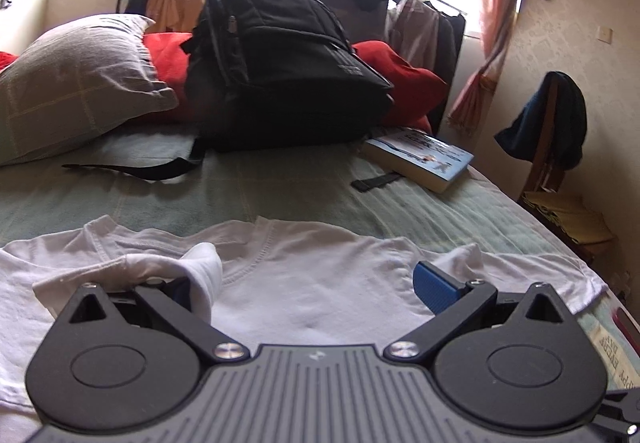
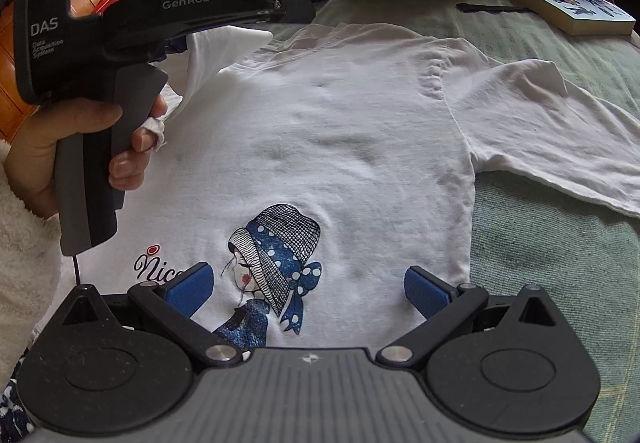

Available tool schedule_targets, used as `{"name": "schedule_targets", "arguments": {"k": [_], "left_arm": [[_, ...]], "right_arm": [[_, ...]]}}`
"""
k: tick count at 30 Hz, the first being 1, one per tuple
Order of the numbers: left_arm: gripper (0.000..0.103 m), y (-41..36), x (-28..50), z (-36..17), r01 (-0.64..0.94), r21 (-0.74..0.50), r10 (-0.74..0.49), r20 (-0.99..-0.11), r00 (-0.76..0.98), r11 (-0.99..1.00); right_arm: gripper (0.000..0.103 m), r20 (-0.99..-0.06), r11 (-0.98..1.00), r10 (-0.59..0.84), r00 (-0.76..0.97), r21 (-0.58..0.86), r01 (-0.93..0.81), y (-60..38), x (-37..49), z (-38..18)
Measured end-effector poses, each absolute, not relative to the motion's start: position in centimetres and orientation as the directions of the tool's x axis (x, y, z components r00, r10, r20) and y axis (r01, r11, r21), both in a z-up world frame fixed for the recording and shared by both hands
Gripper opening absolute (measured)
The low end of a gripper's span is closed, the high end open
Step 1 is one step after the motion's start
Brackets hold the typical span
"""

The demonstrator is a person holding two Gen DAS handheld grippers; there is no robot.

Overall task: Fold clothes
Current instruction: 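Carry the held sleeve strip across the shirt body with the left gripper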

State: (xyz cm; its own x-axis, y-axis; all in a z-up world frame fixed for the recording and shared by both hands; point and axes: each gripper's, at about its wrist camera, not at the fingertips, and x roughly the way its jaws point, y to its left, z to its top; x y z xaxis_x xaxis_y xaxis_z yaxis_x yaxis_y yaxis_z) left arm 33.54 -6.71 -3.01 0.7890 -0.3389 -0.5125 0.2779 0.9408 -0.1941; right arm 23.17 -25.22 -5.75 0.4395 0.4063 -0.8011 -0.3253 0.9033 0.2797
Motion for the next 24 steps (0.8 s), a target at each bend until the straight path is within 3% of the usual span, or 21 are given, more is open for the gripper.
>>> {"name": "schedule_targets", "arguments": {"k": [8, 24], "left_arm": [[0.102, -9.0, 32.8, -4.5, 0.340, -0.141, -0.359, -0.544, 0.758, 0.930], [0.102, -9.6, 33.0, -7.2, 0.388, -0.203, -0.425, -0.622, 0.658, 0.899]], "right_arm": [[0.103, -0.803, 0.910, 0.395, 0.445, 0.277, -0.308, -25.7, 23.3, -5.8], [0.103, -0.803, 0.921, 0.377, 0.461, 0.272, -0.279, -26.6, 23.3, -5.6]]}}
